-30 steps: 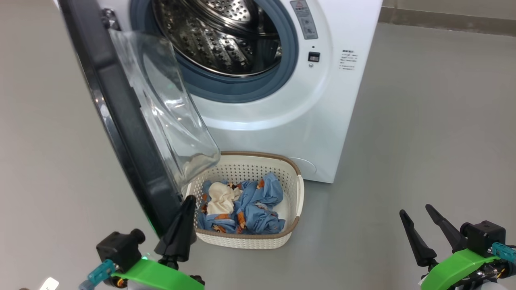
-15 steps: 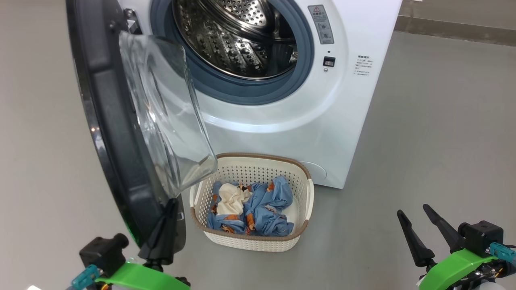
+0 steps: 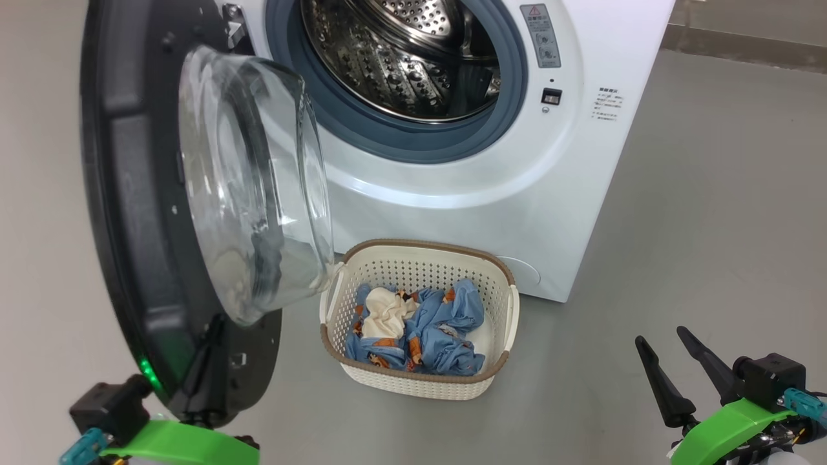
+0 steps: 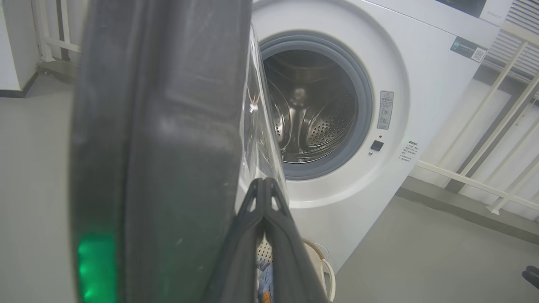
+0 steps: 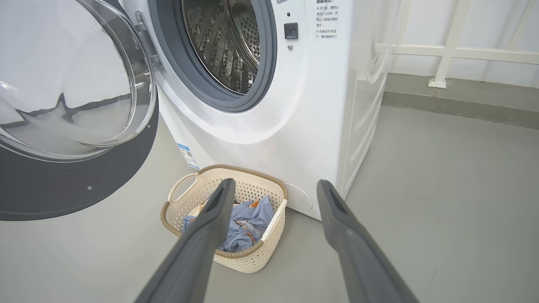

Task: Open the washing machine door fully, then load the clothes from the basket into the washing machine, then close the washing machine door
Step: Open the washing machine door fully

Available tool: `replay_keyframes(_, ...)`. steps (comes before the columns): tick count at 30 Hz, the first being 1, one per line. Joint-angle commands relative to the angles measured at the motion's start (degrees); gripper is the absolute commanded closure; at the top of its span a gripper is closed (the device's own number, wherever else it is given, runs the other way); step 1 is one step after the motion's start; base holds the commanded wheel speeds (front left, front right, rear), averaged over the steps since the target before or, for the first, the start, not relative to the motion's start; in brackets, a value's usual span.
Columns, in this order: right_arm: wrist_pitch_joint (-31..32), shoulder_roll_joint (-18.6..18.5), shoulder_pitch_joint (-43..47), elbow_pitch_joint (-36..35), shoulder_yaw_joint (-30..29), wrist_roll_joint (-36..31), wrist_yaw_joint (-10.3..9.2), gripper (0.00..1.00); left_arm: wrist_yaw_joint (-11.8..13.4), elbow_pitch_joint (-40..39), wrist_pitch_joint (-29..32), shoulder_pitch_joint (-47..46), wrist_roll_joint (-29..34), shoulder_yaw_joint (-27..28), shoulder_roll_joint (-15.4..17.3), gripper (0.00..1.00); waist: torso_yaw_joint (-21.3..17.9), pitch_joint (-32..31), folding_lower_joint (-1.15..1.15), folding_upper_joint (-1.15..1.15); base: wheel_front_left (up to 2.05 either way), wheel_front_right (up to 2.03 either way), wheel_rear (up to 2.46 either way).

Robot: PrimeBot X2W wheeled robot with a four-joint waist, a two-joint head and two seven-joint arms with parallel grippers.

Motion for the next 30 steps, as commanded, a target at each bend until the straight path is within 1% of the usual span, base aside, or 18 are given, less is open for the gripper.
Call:
replay_keyframes(1,-0.7,-1.14,-0.04,-1.49,1.16,-0.74,0.09,0.0,0.91,-1.46,-0.18,-1.6,-0.37,3.31,2.03,1.0,0.22,0.16,0.0,0.0,0.0,0.0,0.0)
replay_keyframes(7,-0.7,-1.33,-0.43,-1.72,1.12,-0.83,0.09,0.0,2.23,-1.21,-0.24,-1.95,-0.76,5.72,3.45,1.0,0.73,0.82,0.0,0.0,0.0,0.0,0.0)
replay_keyframes(17,-0.7,-2.01,-1.17,-2.26,1.3,-1.05,0.09,0.0,2.96,2.34,-0.99,-3.92,-1.31,9.8,5.79,1.0,1.21,2.57,0.0,0.0,0.0,0.0,0.0)
replay_keyframes(30,-0.7,-3.54,-3.28,-2.83,2.08,-1.32,0.09,0.0,3.58,12.57,-1.97,-10.49,-0.85,15.98,8.56,1.0,1.5,5.58,0.0,0.0,0.0,0.0,0.0)
